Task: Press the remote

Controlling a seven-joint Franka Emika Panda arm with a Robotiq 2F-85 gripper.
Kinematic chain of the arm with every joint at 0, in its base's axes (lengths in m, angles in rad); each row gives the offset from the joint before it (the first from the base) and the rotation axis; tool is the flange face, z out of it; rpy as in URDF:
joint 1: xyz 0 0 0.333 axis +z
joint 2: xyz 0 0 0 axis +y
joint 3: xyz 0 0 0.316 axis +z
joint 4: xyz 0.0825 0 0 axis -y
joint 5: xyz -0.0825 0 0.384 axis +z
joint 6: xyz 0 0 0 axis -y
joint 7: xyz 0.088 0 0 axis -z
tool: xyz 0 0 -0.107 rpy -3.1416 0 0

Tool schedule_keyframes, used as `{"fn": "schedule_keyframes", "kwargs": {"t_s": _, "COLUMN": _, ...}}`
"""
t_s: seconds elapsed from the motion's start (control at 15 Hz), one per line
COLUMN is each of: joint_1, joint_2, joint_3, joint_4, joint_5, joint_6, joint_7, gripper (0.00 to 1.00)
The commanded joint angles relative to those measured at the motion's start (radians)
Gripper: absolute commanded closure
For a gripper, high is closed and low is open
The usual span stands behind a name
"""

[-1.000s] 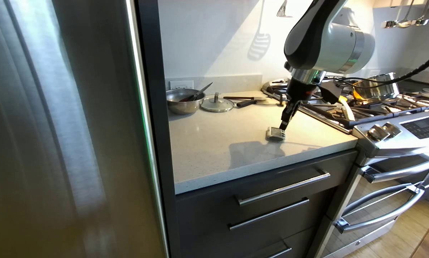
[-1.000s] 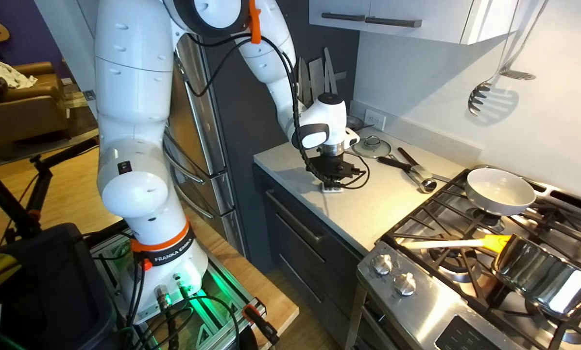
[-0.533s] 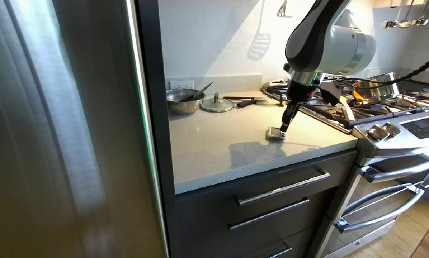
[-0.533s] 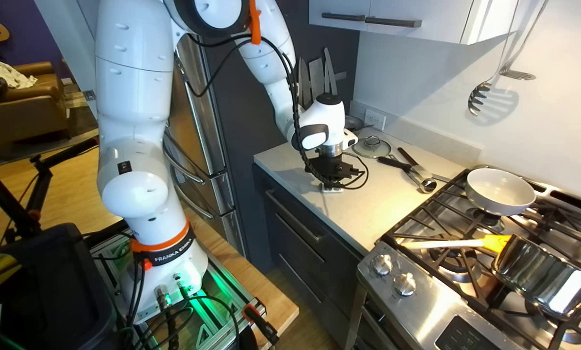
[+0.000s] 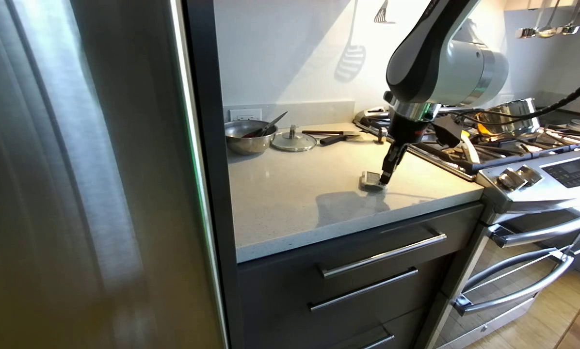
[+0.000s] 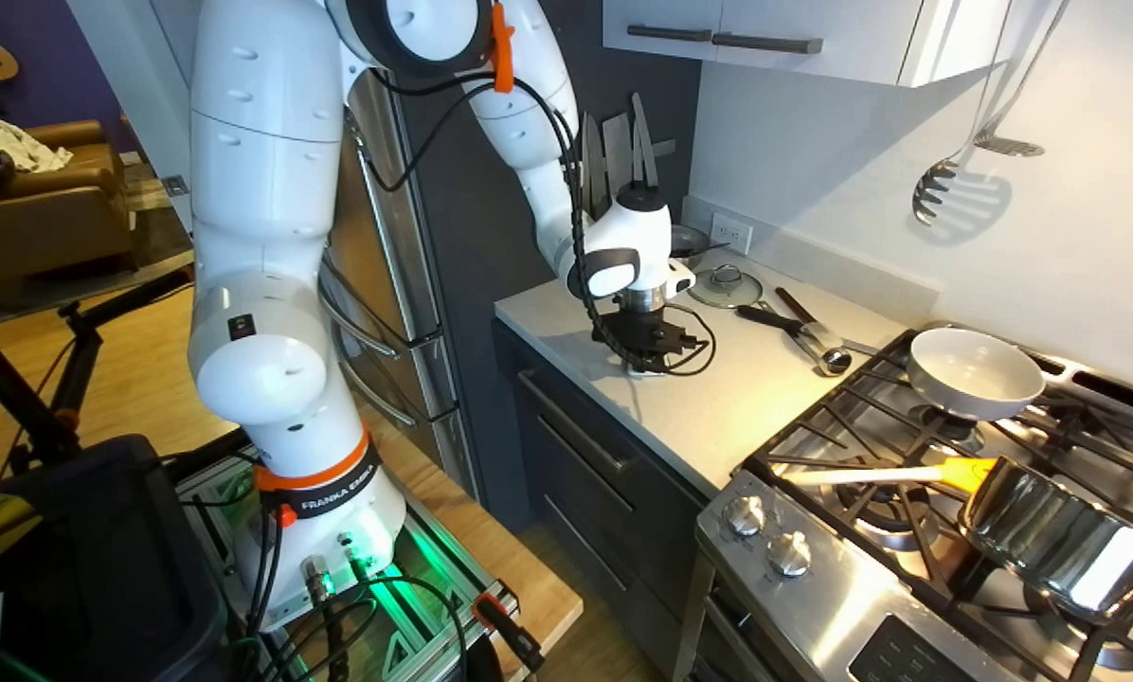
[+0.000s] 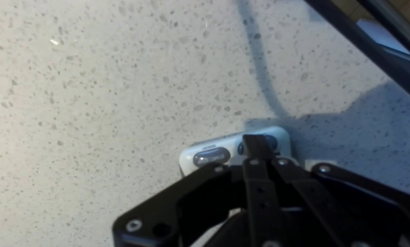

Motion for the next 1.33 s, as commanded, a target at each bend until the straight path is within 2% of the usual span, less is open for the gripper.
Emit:
{"fn": "schedule_keyframes", "kwargs": {"t_s": 0.0, "joint_1": -0.035, "joint_2": 0.018, "joint_3": 0.027, "joint_4": -0.003, "joint_5": -0.009, "joint_6": 0.016, "joint_7": 0.01, "gripper": 1.0}}
{"fn": "schedule_keyframes", "kwargs": {"t_s": 0.27, "joint_1": -0.049, "joint_2": 0.015, "joint_3": 0.04, "joint_4": -0.003, "joint_5": -0.004, "joint_6": 0.013, "joint_7": 0.004, "gripper": 1.0}}
{"fn": "schedule_keyframes", "kwargs": {"t_s": 0.93, "joint_1": -0.015, "joint_2": -0.085, "joint_3": 0.001, "joint_4": -0.023, "joint_5": -0.039, "joint_6": -0.018, "joint_7": 0.037, "gripper": 1.0}}
{"fn": "schedule_keyframes", "kwargs": {"t_s": 1.0, "joint_1": -0.014, "joint_2": -0.097, "joint_3": -0.003, "joint_4": -0.025, "joint_5": -0.039, "joint_6": -0.021, "joint_7": 0.042, "gripper": 0.74}}
{"fn": "schedule_keyframes", "kwargs": {"t_s": 1.07, "joint_1": -0.013, "joint_2": -0.108, "joint_3": -0.004, "joint_4": -0.027, "joint_5": -0.04, "joint_6": -0.023, "joint_7": 0.044, "gripper": 0.73}}
{"fn": "schedule_keyframes", "kwargs": {"t_s": 1.27, "joint_1": -0.002, "joint_2": -0.144, "joint_3": -0.021, "joint_4": -0.035, "joint_5": -0.05, "joint_6": -0.032, "joint_7": 0.054, "gripper": 0.51}}
